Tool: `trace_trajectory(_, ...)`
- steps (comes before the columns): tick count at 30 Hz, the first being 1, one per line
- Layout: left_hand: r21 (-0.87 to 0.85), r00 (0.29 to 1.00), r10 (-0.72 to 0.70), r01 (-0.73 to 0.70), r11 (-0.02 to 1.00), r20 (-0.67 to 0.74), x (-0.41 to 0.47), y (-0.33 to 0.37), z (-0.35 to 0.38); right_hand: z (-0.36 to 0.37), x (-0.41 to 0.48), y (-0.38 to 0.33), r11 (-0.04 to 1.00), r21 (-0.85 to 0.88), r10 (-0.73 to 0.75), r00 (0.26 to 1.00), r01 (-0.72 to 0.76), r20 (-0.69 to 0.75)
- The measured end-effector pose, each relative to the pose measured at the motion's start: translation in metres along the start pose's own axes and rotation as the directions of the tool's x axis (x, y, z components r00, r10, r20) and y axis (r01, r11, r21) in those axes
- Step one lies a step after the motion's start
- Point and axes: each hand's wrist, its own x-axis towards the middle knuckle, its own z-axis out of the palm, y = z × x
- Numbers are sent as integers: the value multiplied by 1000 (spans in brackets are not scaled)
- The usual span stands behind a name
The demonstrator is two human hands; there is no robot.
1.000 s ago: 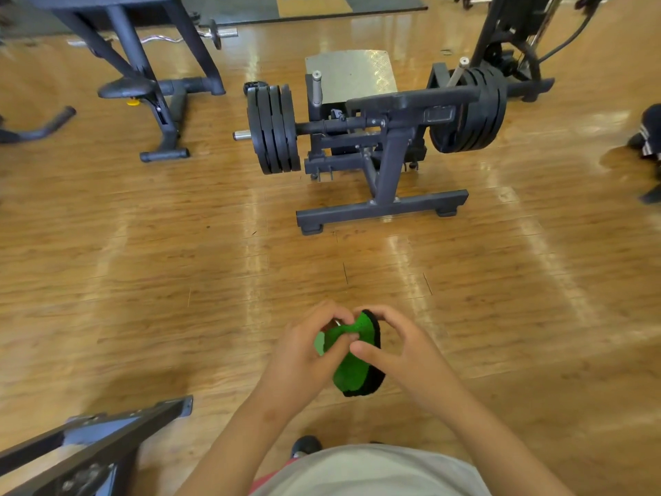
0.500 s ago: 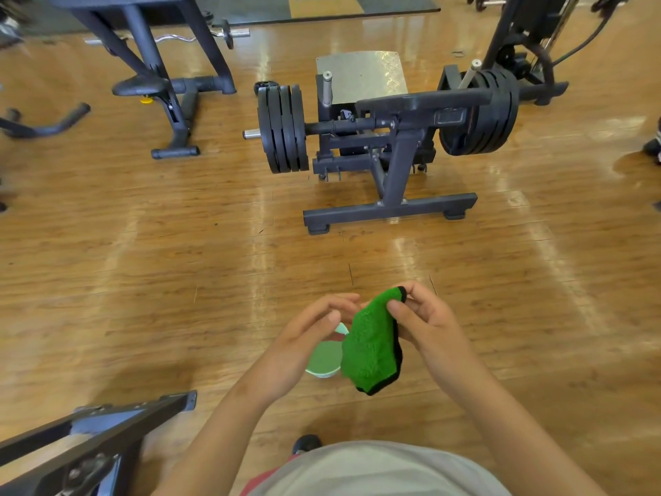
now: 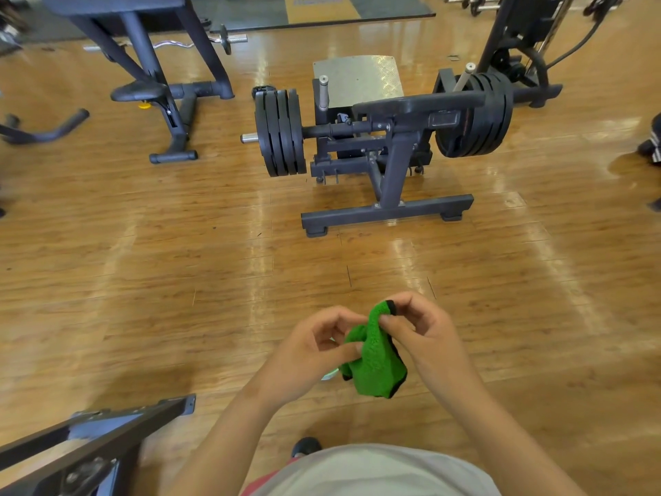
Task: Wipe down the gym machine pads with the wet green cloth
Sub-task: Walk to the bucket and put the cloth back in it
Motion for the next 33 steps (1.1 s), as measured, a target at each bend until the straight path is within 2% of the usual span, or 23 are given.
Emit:
trace_trajectory(7, 20, 976, 153, -151, 988, -154, 1, 9, -2, -6, -2, 1, 997, 79, 3, 1000, -1, -24)
trace_trajectory(11, -47, 962, 166, -181, 982, -215, -1, 13, -4, -11, 0, -2, 994, 111, 23, 998, -15, -65)
trace_trajectory(16, -21, 938, 192, -207, 978, -289, -5, 13, -5, -12, 2, -7, 991, 133, 17, 996, -6, -86)
trace_trajectory(25, -15, 868, 147, -175, 984, -474, -5, 14, -5, -7, 3, -10, 987, 161, 2, 995, 15, -103)
trace_trajectory(30, -68, 845, 74, -130, 989, -530, -3, 12, -1, -4, 3, -10, 967, 252, 71, 991, -41, -112)
trace_trajectory(33, -111, 836, 36, -116, 987, -548, -2, 11, 0, -2, 4, -10, 966, 250, 96, 988, -64, -121)
